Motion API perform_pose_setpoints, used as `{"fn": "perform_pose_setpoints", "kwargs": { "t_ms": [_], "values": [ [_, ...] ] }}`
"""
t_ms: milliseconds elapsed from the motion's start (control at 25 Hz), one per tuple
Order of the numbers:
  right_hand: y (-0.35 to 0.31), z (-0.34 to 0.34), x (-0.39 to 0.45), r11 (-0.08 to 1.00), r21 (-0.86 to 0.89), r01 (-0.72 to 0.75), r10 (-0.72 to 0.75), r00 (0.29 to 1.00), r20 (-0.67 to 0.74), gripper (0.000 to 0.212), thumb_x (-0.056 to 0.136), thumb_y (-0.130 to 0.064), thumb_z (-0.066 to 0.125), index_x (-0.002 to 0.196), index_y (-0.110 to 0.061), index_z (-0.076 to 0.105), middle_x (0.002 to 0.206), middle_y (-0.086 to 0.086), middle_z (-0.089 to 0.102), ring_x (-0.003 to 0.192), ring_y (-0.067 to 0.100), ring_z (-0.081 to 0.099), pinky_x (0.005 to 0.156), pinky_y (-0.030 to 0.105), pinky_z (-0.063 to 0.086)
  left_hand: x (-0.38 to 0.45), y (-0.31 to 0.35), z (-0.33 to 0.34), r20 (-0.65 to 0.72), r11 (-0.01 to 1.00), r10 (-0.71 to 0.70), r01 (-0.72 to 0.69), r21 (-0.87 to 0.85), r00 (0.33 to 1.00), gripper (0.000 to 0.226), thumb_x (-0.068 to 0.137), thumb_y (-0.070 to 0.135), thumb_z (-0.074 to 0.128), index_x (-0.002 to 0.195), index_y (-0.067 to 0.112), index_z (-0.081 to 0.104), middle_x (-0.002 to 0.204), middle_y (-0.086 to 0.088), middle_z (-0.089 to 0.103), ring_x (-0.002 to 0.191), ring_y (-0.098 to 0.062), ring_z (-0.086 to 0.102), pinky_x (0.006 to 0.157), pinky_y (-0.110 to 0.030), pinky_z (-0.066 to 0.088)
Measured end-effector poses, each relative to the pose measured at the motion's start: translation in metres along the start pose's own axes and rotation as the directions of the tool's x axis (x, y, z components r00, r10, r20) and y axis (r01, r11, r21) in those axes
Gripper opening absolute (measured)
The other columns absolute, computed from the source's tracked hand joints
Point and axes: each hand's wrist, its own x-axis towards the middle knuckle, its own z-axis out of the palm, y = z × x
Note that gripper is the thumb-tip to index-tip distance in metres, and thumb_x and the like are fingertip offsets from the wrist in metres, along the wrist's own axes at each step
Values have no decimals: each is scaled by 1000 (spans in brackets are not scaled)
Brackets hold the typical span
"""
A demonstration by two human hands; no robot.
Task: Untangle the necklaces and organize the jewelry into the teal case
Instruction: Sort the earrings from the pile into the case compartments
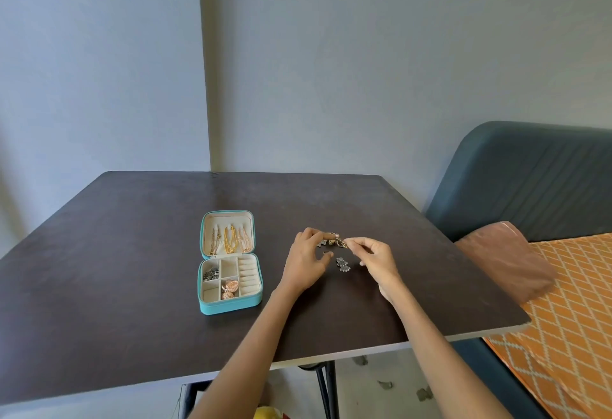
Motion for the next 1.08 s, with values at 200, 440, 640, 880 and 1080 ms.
{"fn": "perform_pose_setpoints", "kwargs": {
  "t_ms": [200,440,640,880,1080],
  "values": [
    [-6,-6,-4,999,44,-11,0,973,232,11,91,-23,61,89,-22,72,79,-10,72,67,-3,57,60,10,40,0,2,1,-29,995,87,-88,-51,996,38,82,27,69,119,28,60,107,9,62,89,-8,51,80,-19,41],
    [-7,-7,-2,996,88,-20,-5,963,268,15,95,-18,54,103,-17,66,84,-2,73,65,1,56,59,11,39,-1,4,-3,-86,951,-88,57,-305,992,8,81,17,71,87,23,72,73,7,71,65,-5,63,62,-17,46],
    [1,2,10,988,147,-54,65,995,-72,18,95,-10,51,105,-6,66,79,2,67,62,8,51,50,16,41,-1,-1,-11,-210,773,-415,221,-595,886,11,87,23,64,84,18,55,78,3,74,76,-6,68,58,-15,50],
    [-7,28,33,828,-553,92,-82,996,42,14,86,-24,64,99,-29,69,91,-9,60,87,10,58,75,30,48,1,-7,-7,-155,797,-386,244,-553,909,20,92,10,54,106,23,57,89,10,71,74,-4,64,69,-24,53],
    [-10,34,39,735,-675,65,-56,998,35,10,84,-34,67,93,-32,71,90,-7,59,84,10,56,65,26,41,4,-9,-7,-187,814,-402,256,-522,896,19,90,7,55,100,21,63,90,11,66,76,8,60,65,-5,45]
  ]
}}
